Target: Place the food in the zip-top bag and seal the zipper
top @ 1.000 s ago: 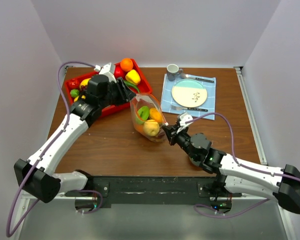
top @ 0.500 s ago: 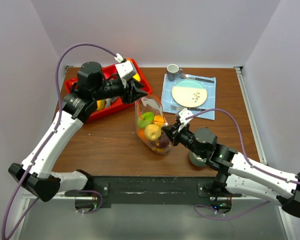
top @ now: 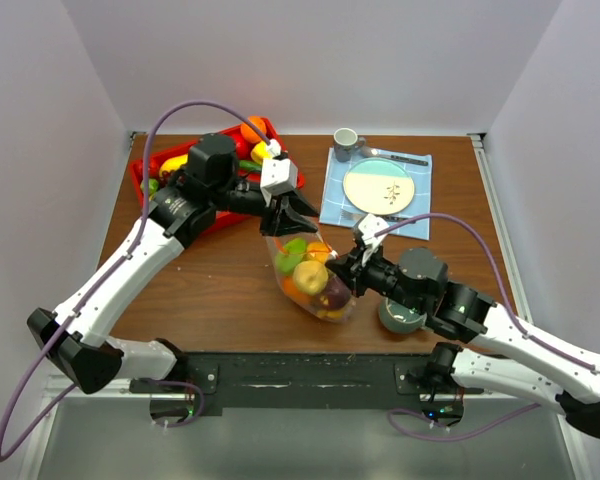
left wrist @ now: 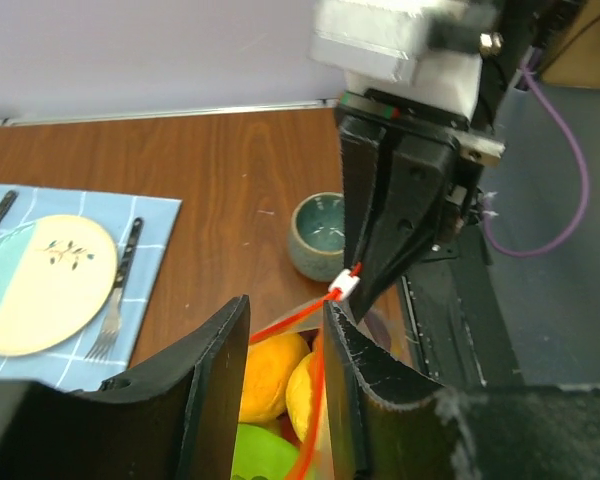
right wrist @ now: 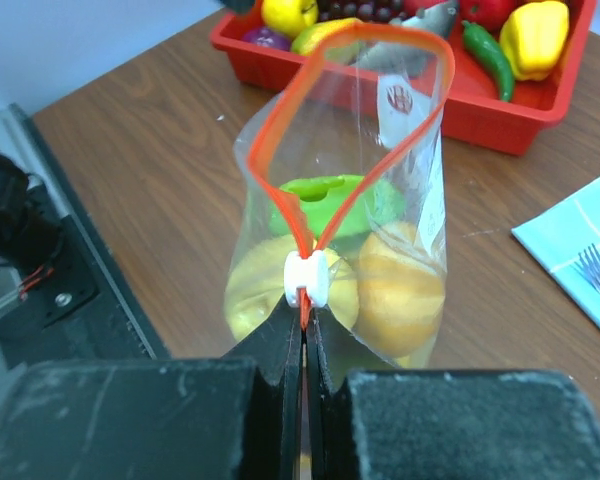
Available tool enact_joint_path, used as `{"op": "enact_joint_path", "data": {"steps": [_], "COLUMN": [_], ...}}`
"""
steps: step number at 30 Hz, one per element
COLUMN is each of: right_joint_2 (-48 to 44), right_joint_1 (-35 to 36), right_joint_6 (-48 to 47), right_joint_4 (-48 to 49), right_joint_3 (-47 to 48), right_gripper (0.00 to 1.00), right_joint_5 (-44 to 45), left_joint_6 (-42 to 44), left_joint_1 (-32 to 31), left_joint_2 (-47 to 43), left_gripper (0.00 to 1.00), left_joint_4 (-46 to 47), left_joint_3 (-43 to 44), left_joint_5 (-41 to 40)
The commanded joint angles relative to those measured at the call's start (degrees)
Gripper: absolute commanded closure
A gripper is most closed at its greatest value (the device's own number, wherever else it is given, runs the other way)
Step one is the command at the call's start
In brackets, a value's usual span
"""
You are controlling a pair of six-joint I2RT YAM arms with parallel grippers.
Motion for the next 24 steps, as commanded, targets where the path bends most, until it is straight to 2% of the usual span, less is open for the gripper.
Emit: {"op": "enact_joint_path", "data": {"steps": [1,8,13,24], "right_joint_2": [-1.43,0.68,0.51,2.44], "right_joint_1": [0.08,0.17,0.08,0.08], "right_joint_6": [-1.20,-1.46,-1.38,-1.90], "right_joint_4": [-3.89,-8.74,-9.97,-11.90], "right_joint_3": [8.32,14.57,15.80,18.00], "right_gripper": [1.00,1.00,1.00,1.00], "right_joint_5": [-4.36,-8.76,-9.82,-9.74], "left_joint_6": [3.35,5.64,5.82,8.81], "left_joint_1": [-2.35,-5.95,-6.30,-8.15], "left_joint_2": [-0.65,0.32,0.76,5.86], "left_gripper": [0.60,0.58,0.58,0.58], "left_joint_4": [-2.21,-7.84,-8.81,-18.30], "left_joint_3": [3.76,6.23,7.98,13.88], "left_joint_5": [5.89,4.74,5.36,3.42]}}
